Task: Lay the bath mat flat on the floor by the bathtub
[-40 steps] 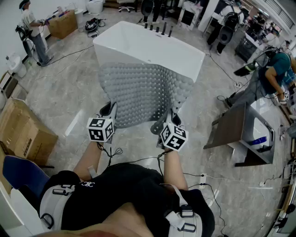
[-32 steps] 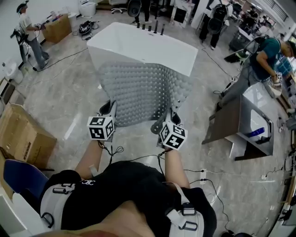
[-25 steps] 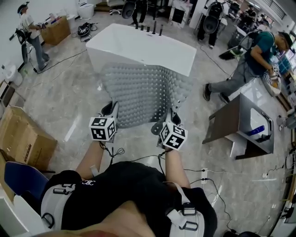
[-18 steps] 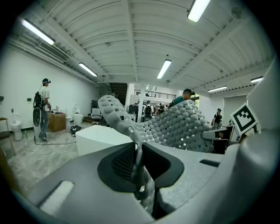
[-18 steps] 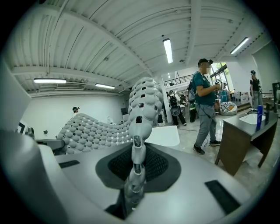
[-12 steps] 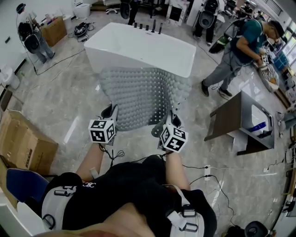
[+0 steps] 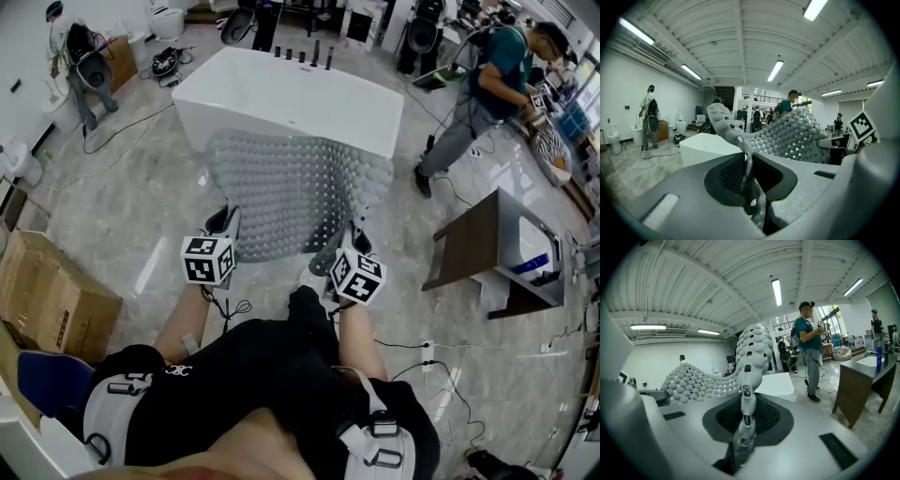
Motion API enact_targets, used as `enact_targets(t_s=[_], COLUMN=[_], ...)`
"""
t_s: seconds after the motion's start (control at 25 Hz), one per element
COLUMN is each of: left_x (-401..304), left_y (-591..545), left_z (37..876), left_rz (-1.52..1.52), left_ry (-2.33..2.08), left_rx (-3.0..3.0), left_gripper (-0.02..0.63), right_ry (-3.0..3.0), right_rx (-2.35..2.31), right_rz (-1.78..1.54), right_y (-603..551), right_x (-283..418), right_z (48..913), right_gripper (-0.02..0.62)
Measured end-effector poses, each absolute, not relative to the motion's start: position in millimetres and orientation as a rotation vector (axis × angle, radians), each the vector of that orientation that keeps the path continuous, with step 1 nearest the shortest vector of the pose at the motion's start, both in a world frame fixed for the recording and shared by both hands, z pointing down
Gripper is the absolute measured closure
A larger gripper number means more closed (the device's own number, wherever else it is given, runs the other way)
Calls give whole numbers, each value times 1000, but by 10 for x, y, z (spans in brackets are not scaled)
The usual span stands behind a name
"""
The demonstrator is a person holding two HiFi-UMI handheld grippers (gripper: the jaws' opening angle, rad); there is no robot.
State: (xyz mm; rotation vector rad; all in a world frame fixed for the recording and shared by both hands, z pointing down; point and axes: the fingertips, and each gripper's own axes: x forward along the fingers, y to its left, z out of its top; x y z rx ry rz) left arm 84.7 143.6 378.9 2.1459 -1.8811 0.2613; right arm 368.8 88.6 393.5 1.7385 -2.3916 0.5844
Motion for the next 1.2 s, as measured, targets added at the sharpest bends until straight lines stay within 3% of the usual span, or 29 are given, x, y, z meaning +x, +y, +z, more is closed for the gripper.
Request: enact_targets(t_s=[0.8, 1.2], left_x=[717, 667], left_y=[-1226, -2019], left_z=[3852, 4003], left_rz=[369, 427], left_ry=[-1916, -1964], left_rx=[2040, 1927], left_gripper=[555, 557], right_ry=[-2399, -2431], right_rx=[1603, 1435], right_rz=[691, 737], right_y=[-1815, -2813], right_x=[3603, 3392], right_z=[4182, 4405], right_gripper=[552, 552])
